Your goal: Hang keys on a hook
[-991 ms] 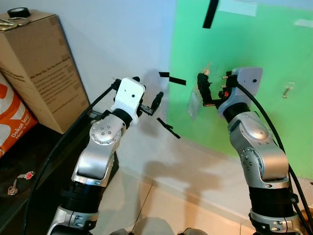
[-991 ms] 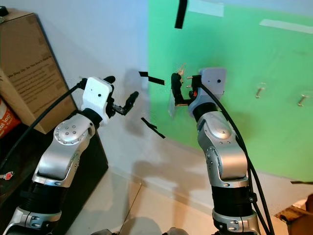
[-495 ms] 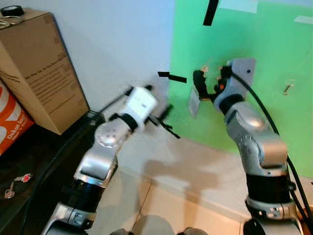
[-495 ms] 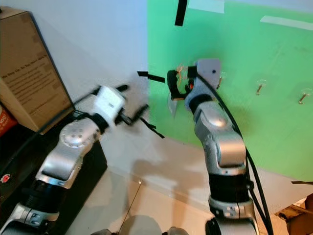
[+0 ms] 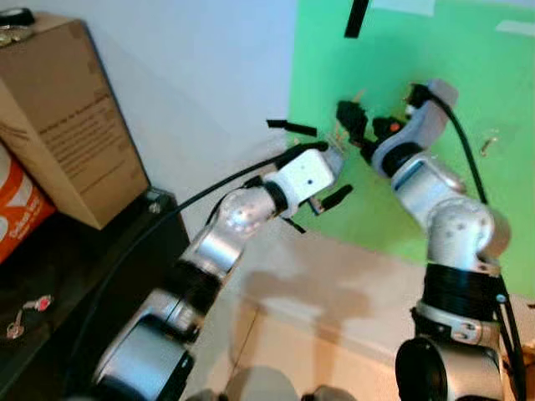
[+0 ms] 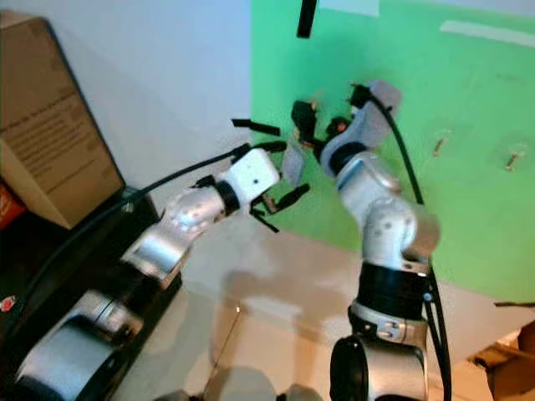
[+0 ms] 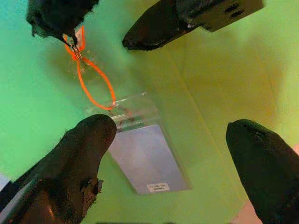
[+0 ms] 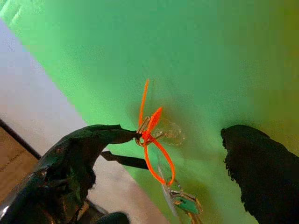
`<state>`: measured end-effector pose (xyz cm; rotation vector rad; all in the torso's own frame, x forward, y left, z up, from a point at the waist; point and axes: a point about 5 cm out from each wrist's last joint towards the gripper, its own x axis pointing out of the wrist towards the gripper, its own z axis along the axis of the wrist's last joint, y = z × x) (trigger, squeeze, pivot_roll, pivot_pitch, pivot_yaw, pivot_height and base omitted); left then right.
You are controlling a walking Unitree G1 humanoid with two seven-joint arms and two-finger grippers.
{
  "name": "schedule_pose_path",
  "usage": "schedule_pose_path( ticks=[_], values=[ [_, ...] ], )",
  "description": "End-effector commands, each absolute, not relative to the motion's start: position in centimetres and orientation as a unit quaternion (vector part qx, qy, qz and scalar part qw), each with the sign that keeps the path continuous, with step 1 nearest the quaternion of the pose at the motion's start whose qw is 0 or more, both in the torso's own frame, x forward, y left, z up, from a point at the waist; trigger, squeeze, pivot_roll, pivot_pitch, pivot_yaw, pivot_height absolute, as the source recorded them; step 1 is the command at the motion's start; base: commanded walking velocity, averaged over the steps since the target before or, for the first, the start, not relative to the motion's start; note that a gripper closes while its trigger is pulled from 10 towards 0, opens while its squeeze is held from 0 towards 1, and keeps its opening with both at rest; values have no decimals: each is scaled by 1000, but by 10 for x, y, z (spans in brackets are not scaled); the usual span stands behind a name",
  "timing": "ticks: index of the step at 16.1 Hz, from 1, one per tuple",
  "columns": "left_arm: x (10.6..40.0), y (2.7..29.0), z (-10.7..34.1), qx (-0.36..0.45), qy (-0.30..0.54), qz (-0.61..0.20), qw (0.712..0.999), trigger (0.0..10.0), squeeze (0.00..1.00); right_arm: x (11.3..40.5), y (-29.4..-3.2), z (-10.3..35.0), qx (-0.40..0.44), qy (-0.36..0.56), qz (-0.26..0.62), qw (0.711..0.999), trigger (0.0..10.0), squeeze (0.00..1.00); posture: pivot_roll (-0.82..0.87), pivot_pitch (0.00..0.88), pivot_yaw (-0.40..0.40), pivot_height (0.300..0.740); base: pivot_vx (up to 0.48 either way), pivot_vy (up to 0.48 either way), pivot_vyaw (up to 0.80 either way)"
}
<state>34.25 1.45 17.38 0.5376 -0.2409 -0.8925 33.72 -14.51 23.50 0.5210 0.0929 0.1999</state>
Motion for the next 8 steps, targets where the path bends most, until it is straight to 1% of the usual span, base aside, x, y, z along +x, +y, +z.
schedule_pose_path(
  ticks=[1, 2, 3, 5, 7, 8],
  values=[
    [346, 9, 176, 277, -124, -418, 856, 10000, 0, 336, -147, 253, 259, 23, 107, 960, 10000, 0, -269, 47, -6, 740, 0, 0, 0],
    [348, 8, 176, 281, -125, -415, 857, 10000, 0, 335, -148, 254, 258, 25, 108, 960, 10000, 0, -269, 47, -6, 740, 0, 0, 0],
    [356, 8, 180, 300, -133, -390, 860, 10000, 0, 333, -149, 256, 260, 32, 109, 959, 10000, 0, -294, 67, -5, 740, 0, 0, 0],
    [363, 6, 188, 316, -148, -377, 858, 10000, 0, 331, -151, 260, 262, 39, 114, 957, 10000, 0, -304, 81, -6, 740, 0, 0, 0],
    [364, -1, 188, 338, -161, -386, 843, 10000, 0, 331, -157, 262, 271, 43, 111, 955, 10000, 0, -310, 90, -10, 740, 0, 0, 0],
    [364, -2, 189, 343, -165, -386, 840, 10000, 0, 331, -158, 263, 275, 43, 110, 954, 10000, 0, -311, 91, -11, 740, 0, 0, 0]
  ],
)
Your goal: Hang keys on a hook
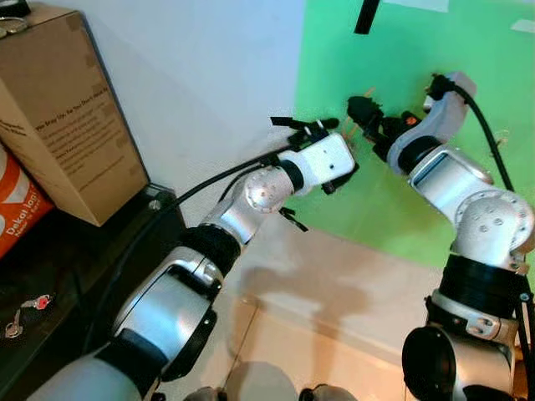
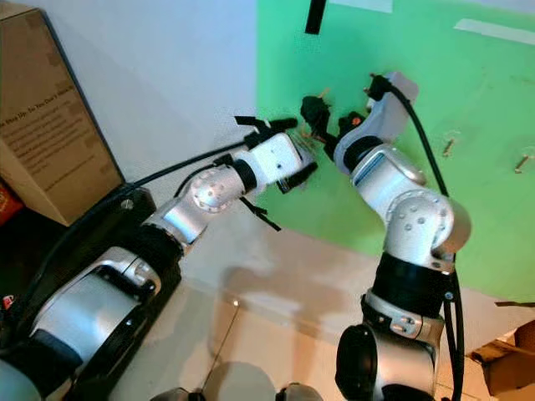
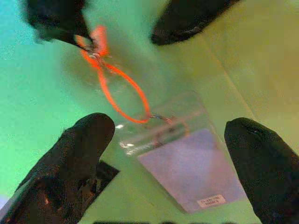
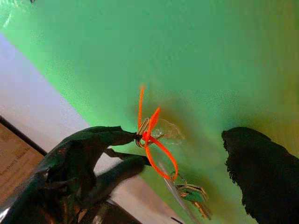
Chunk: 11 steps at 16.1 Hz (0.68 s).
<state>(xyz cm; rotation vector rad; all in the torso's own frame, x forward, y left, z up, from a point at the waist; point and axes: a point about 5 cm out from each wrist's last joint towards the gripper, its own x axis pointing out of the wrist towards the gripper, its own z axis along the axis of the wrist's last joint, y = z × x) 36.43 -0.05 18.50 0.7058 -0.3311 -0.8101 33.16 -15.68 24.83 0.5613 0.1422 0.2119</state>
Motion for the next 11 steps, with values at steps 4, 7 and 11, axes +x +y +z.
schedule_pose_path(
  ticks=[4, 7, 11],
  values=[
    [359, -20, 202, 330, -218, -408, 823, 10000, 0, 330, -162, 262, 290, 53, 112, 949, 10000, 0, -316, 91, -22, 740, 0, 0, 0],
    [364, -22, 205, 354, -216, -384, 825, 10000, 0, 329, -162, 261, 291, 59, 117, 948, 10000, 0, -322, 86, -26, 740, 0, 0, 0],
    [373, -16, 208, 340, -179, -362, 849, 10000, 0, 328, -162, 261, 294, 63, 122, 946, 10000, 0, -322, 85, -24, 740, 0, 0, 0]
  ],
)
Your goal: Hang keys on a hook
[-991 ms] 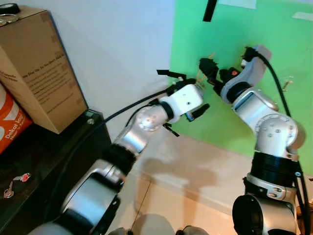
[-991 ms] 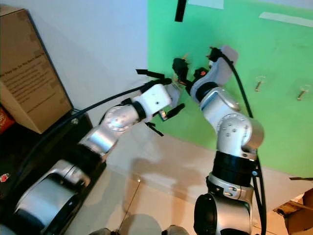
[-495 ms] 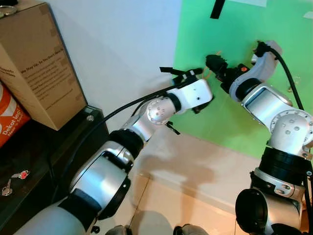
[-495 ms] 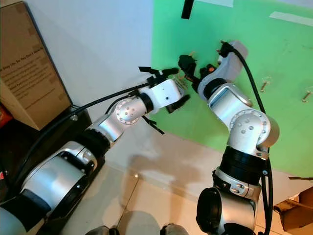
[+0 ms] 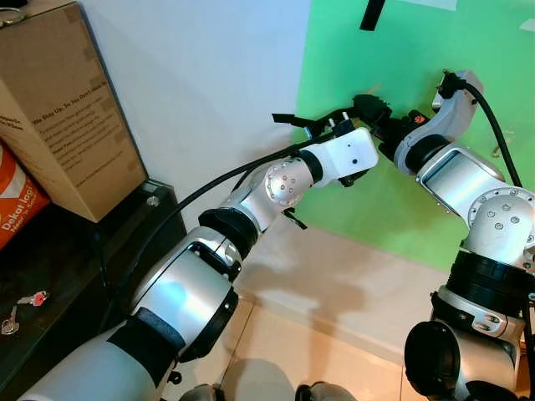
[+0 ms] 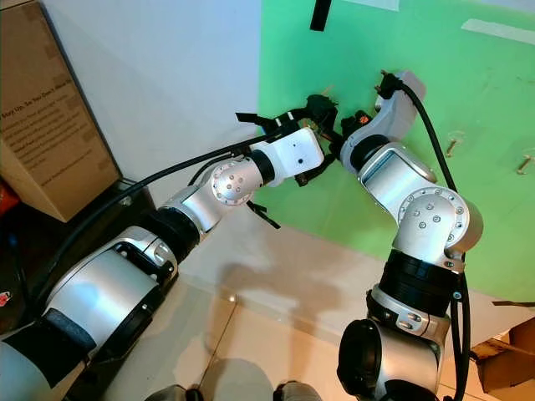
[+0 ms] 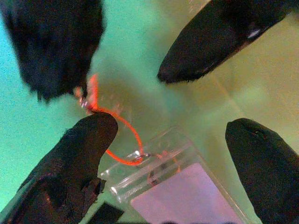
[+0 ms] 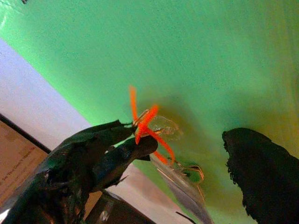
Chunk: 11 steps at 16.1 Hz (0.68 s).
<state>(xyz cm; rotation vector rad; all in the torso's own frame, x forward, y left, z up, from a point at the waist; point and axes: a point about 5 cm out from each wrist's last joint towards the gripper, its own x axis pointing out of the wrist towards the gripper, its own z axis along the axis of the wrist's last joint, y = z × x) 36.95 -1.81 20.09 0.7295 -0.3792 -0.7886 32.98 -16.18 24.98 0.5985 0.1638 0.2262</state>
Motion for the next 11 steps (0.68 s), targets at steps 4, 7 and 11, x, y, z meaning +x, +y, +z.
schedule_pose_path(
  ticks=[4, 7, 11],
  values=[
    [376, -16, 215, 341, -185, -350, 853, 10000, 0, 327, -162, 261, 294, 62, 123, 946, 10000, 0, -322, 87, -24, 740, 0, 0, 0],
    [376, -19, 224, 332, -203, -348, 853, 10000, 0, 326, -162, 261, 293, 63, 122, 946, 10000, 0, -326, 83, -23, 740, 0, 0, 0],
    [371, -27, 232, 313, -234, -365, 845, 10000, 0, 326, -162, 260, 291, 65, 122, 947, 10000, 0, -328, 82, -28, 740, 0, 0, 0]
  ],
)
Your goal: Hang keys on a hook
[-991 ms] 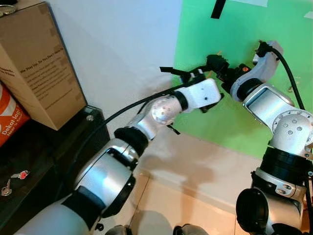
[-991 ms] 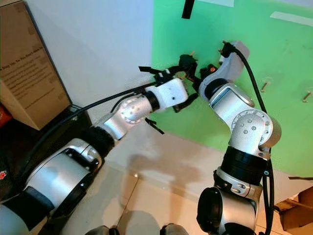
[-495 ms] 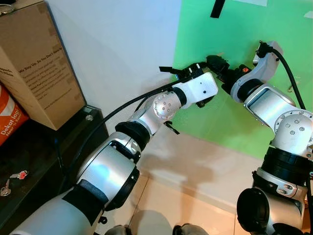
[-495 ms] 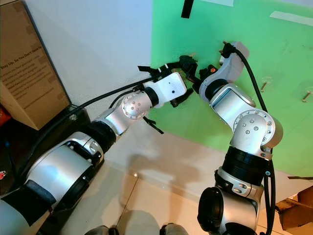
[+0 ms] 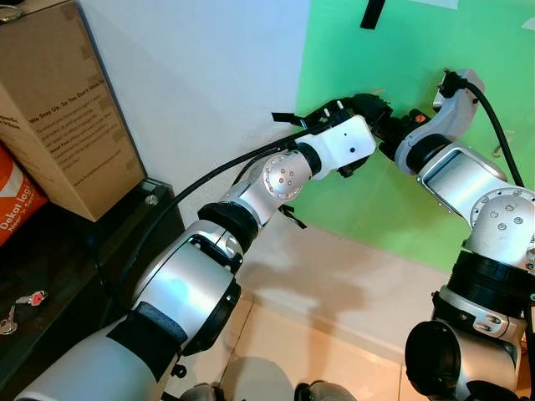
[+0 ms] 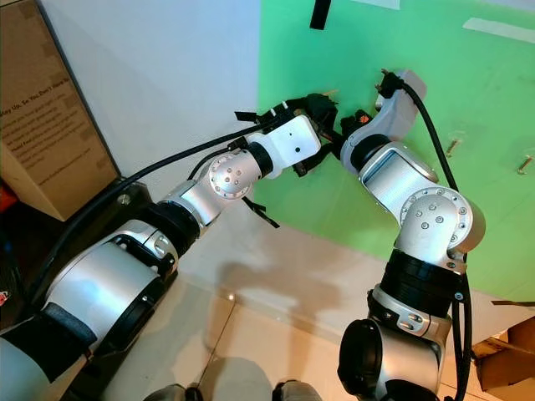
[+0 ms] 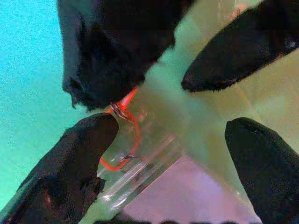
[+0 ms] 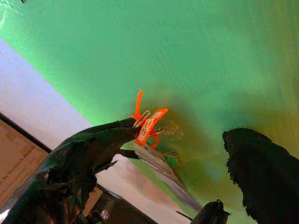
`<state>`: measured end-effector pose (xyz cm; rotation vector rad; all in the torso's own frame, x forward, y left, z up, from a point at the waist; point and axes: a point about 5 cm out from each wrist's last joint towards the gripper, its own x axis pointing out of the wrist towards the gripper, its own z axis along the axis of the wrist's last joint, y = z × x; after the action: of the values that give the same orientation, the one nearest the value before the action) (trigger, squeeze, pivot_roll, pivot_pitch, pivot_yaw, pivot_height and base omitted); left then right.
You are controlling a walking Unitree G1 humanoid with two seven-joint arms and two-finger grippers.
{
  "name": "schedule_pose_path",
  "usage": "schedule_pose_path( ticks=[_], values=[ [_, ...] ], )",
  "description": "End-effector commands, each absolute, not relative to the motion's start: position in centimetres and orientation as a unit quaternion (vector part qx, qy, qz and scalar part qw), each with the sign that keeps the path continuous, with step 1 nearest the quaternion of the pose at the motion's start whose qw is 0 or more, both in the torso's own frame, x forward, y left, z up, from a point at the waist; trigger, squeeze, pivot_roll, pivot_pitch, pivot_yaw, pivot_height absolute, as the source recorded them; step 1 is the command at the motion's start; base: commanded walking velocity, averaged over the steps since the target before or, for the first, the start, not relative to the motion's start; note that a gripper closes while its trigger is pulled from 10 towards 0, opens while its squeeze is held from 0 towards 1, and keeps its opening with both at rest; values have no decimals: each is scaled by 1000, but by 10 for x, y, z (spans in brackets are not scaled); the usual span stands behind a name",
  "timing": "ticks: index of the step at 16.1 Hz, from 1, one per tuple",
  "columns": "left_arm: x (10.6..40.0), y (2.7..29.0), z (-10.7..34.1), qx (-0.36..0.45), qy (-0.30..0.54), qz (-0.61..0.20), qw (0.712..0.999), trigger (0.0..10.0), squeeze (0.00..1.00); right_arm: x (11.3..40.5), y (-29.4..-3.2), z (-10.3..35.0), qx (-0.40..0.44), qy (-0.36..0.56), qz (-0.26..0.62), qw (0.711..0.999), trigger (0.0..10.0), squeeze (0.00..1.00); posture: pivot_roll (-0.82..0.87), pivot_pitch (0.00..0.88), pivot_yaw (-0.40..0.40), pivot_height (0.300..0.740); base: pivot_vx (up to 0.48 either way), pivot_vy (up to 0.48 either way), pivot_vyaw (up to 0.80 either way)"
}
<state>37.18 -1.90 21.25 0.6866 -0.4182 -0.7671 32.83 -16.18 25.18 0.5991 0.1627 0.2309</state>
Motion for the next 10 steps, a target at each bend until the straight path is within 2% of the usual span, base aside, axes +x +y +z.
schedule_pose_path(
  ticks=[1, 8, 10],
  values=[
    [368, -29, 232, 310, -240, -376, 840, 10000, 0, 326, -161, 260, 290, 67, 123, 947, 10000, 0, -329, 82, -29, 740, 0, 0, 0],
    [356, -43, 223, 309, -245, -436, 809, 10000, 0, 324, -159, 254, 275, 88, 124, 949, 10000, 0, -335, 77, -38, 740, 0, 0, 0],
    [349, -50, 219, 314, -250, -457, 794, 10000, 0, 325, -157, 247, 304, 107, 103, 941, 10000, 0, -333, 78, -39, 740, 0, 0, 0]
  ],
)
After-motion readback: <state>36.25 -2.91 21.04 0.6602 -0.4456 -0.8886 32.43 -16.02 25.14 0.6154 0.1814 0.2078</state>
